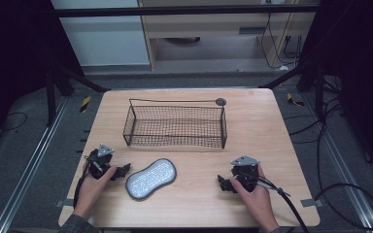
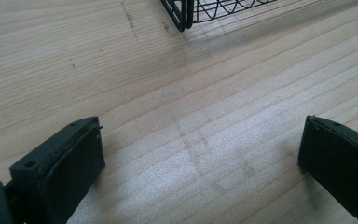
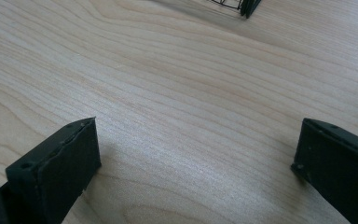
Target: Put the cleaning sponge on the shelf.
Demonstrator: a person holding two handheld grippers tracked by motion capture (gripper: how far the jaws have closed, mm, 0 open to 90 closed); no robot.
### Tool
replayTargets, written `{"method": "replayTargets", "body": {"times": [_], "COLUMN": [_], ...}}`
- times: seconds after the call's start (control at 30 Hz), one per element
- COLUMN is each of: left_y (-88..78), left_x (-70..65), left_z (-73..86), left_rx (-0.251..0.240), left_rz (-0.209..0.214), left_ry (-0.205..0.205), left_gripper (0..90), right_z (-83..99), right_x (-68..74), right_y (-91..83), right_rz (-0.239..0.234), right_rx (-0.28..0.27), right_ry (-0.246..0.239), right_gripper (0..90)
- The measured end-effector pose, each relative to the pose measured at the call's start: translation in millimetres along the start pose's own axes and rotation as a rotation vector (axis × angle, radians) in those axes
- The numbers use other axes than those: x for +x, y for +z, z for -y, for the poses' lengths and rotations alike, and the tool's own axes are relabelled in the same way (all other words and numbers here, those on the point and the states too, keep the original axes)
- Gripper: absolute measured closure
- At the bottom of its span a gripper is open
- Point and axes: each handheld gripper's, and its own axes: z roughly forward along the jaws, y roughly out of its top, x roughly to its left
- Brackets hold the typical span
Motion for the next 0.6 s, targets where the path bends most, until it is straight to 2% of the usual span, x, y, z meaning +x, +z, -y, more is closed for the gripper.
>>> {"method": "replayTargets", "body": {"times": [0.17,0.33,0.37,0.47,0.53,0.6], "left_y": [-3.7,-18.9,-26.5,-32.3,-38.9,-42.1], "left_x": [-1.1,-5.5,-8.5,-12.1,-17.5,-20.8], "left_z": [-2.4,-9.0,-11.7,-13.1,-15.0,-17.1], "left_rx": [0.009,-0.015,-0.016,-0.012,0.005,0.003], "left_rz": [0.002,0.008,0.017,0.032,0.043,0.061], "left_ry": [0.013,-0.001,0.024,0.038,0.076,0.081], "left_gripper": [4.1,4.2,4.2,3.8,3.6,3.6], "right_z": [0.0,0.1,0.1,0.3,0.4,0.4], "right_x": [0.0,-0.1,0.0,0.1,0.2,0.2], "right_y": [0.0,0.0,0.0,-0.2,-0.3,-0.4], "right_rz": [-0.001,0.001,0.001,0.0,0.0,0.0], "right_rx": [0.0,0.0,0.0,0.0,-0.001,-0.001], "right_ry": [-0.001,-0.001,-0.001,0.0,-0.001,-0.001], "right_gripper": [0.4,0.4,0.4,0.4,0.4,0.4]}}
